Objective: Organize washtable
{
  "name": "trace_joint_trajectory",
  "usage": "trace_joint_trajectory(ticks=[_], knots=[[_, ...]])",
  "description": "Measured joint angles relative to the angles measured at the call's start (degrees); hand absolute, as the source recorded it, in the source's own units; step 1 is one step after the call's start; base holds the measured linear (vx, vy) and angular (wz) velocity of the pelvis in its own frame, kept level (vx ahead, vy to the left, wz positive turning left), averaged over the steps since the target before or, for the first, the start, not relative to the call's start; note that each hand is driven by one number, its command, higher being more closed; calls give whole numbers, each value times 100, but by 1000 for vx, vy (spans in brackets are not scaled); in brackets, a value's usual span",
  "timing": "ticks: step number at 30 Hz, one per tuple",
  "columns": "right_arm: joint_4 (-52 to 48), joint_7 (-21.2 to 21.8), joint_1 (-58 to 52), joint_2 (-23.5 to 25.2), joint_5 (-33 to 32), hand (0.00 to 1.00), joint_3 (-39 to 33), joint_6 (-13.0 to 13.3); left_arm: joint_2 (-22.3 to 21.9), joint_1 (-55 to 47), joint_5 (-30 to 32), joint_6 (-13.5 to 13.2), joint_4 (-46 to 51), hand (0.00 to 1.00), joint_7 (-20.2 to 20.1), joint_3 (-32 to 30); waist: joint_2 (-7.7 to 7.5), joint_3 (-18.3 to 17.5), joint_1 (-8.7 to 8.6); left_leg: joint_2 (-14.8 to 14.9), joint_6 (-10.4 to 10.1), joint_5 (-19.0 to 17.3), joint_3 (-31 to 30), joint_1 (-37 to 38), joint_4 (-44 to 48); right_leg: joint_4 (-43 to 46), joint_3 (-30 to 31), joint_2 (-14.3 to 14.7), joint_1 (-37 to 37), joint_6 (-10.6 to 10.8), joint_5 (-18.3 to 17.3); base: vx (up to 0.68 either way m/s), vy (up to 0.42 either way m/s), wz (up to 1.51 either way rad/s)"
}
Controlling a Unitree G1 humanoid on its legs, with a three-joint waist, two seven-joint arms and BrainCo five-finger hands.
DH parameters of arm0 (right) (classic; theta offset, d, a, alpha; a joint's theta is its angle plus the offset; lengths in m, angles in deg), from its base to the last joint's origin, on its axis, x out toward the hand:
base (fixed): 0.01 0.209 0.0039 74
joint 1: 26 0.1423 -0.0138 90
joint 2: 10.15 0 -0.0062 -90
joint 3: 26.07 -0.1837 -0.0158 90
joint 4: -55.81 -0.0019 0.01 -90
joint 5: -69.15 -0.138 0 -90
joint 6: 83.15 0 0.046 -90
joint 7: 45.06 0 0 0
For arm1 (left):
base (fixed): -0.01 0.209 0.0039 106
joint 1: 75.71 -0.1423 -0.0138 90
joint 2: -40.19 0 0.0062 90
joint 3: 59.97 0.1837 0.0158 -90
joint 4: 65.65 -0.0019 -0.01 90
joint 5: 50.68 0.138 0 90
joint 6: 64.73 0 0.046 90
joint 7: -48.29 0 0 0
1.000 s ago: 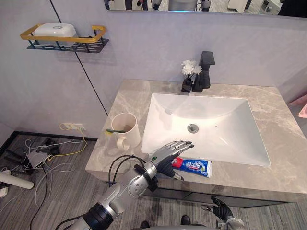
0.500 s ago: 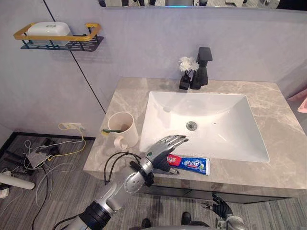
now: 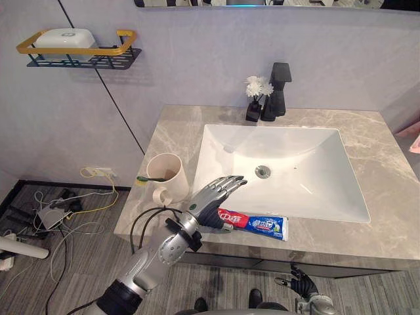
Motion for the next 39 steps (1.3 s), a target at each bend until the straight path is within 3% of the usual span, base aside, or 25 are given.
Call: trace_joint_trajectory(ticks=[10,11,25,39], knots=[[0,3,11,-9,44,0,1,0,150,-231,56,-4,-3,0,-61,3,13,-5,2,2,0,-1,58,0,-2,0,62,2,-28,0,1,0,0,-2],[0,3,13,-13,44,0,1,0,150,-237,55,-4,-5,100,-79,4,15,-4,5,1,0,-1,63,0,-2,0,67,2,-32,0,1,0,0,-3],[0,7,33,-107,44,0,2,-1,152,-120,46,-56,-69,100,-172,14,126,-68,-26,4,0,-1,88,0,-8,0,93,7,-47,-1,2,0,0,0],[0,6,37,-110,44,0,1,-4,223,-120,-4,-141,-69,100,-279,14,129,-71,-17,5,0,-3,112,23,-8,0,114,8,-68,1,4,0,0,0]])
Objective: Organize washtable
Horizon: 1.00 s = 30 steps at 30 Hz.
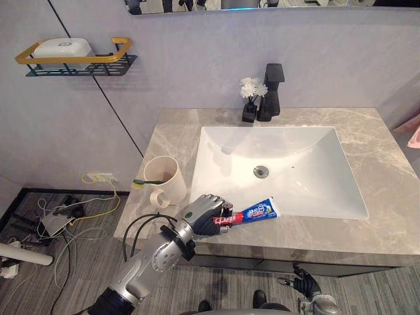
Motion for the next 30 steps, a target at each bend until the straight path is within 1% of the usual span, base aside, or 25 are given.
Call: trace_joint_trajectory(ticks=[4,11,15,19,21,23,24,28,30], knots=[[0,-3,5,0,-1,0,-2,0,108,1,-1,5,6,100,14,-7,0,0,-3,1,0,-1,17,0,0,0,17,1,-9,0,0,0,0,-1],[-8,-44,-32,12,-22,0,-157,1,97,0,-2,149,34,100,126,-35,1,-1,5,2,5,-9,117,0,-4,0,126,4,-34,14,21,0,1,-7],[-11,-127,-118,17,-118,0,-456,1,45,0,-14,191,259,100,246,-173,1,-1,0,-3,17,-19,186,-1,-4,1,179,-1,-57,24,37,-13,2,-8],[-22,-139,-182,18,-134,0,-650,0,-161,0,-141,242,476,100,401,-341,1,-1,14,2,12,-26,252,-19,-4,0,265,8,-131,20,58,-23,-4,-10],[-184,-160,-217,24,-218,0,-780,-10,-173,0,-213,245,553,100,403,-371,3,-1,12,6,13,-31,313,-20,-4,1,320,13,-140,16,78,-9,-6,-17],[-544,-246,-339,29,-222,0,-956,-4,-299,16,-226,267,626,100,411,-402,-1,-4,19,6,24,-44,403,-36,11,2,449,16,-214,9,103,-41,0,-21],[-719,-272,-377,28,-222,0,-1051,-4,-390,16,-227,268,679,100,420,-443,0,-4,51,7,33,-56,464,-68,29,2,476,17,-235,11,124,-41,4,-28],[-1599,-371,-645,83,-222,0,-1506,-1,-653,26,-233,268,979,100,534,-485,-14,-10,28,1,54,-82,589,-127,86,6,623,15,-329,20,169,-28,-2,-18],[-1847,-377,-757,138,-223,0,-1695,0,-747,63,-233,268,1021,100,558,-487,-42,-27,19,6,54,-82,627,-122,87,6,686,25,-343,14,173,-26,-13,-10]])
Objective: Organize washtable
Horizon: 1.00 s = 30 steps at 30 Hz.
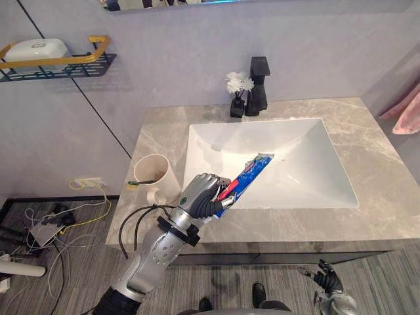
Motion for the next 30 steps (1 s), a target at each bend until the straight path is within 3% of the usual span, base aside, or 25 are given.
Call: trace_joint_trajectory(ticks=[9,18,21,25,30], knots=[[-2086,-9,-485,144,-7,0,-1000,-39,-315,69,-5,1,511,100,78,-560,-86,-61,-10,15,8,-75,232,-4,104,16,217,66,-71,3,69,-37,-15,-14],[-4713,162,-842,97,-125,0,-2268,-70,-301,-102,-4,-2,682,100,63,-963,-177,-134,-155,63,-28,-105,351,28,129,15,320,121,-93,-9,77,-21,-16,-8],[-5523,280,-959,72,-227,0,-2513,35,-304,-199,-4,-10,801,100,45,-1007,-244,-176,-162,100,-52,-151,414,34,180,20,385,169,-99,-13,79,-6,-21,-12],[-5893,278,-766,-102,-358,0,-2424,281,-296,-203,-7,-13,847,100,12,-1005,-244,-184,-160,98,-53,-163,441,39,197,11,410,166,-106,-14,80,-26,-9,-5],[-6150,398,-23,-551,-980,0,-1343,637,-273,-215,-149,-50,890,100,3,-874,-187,-317,-121,88,-52,-164,466,4,198,1,431,161,-183,-22,86,-23,-5,-3]])
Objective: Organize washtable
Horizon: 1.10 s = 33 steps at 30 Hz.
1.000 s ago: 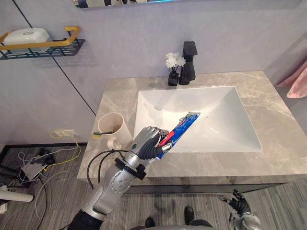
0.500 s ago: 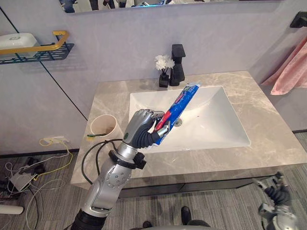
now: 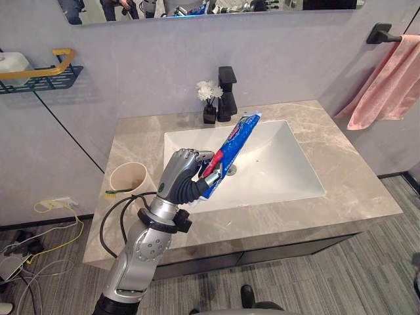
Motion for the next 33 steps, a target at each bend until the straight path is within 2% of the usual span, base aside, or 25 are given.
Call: trace_joint_trajectory(ticks=[3,5,10,14,22,33], knots=[[1,64,484,-283,-517,0,650,119,38,20,-109,-47,0,100,3,119,23,-15,37,-7,2,1,-40,-11,8,9,-37,1,11,-9,8,-4,-7,6],[4,129,714,-455,-824,0,1040,176,55,59,-187,-55,0,100,16,250,31,-20,136,-10,3,3,-122,-20,21,20,-108,2,61,-10,8,3,-15,17],[188,178,1156,-489,-1462,0,2028,203,105,88,-320,-53,0,100,87,350,35,-23,177,-16,7,5,-306,-103,103,18,-291,-31,114,-10,7,-14,-13,20],[458,265,1265,-481,-1995,0,2650,152,87,261,-329,-44,0,100,241,567,55,-40,289,-72,54,40,-413,-122,106,19,-393,-78,159,-10,8,-27,-4,14],[706,399,1318,-236,-2789,0,3385,-49,71,313,-348,-12,0,100,563,566,85,-74,307,-109,93,83,-558,-137,90,-3,-536,-154,203,-8,7,-28,1,10],[911,744,1373,-29,-3488,0,4143,-288,-28,316,-341,74,-23,100,689,633,-2,-137,306,-121,93,193,-624,-139,-42,-3,-623,-161,184,-8,7,-8,-8,3]])
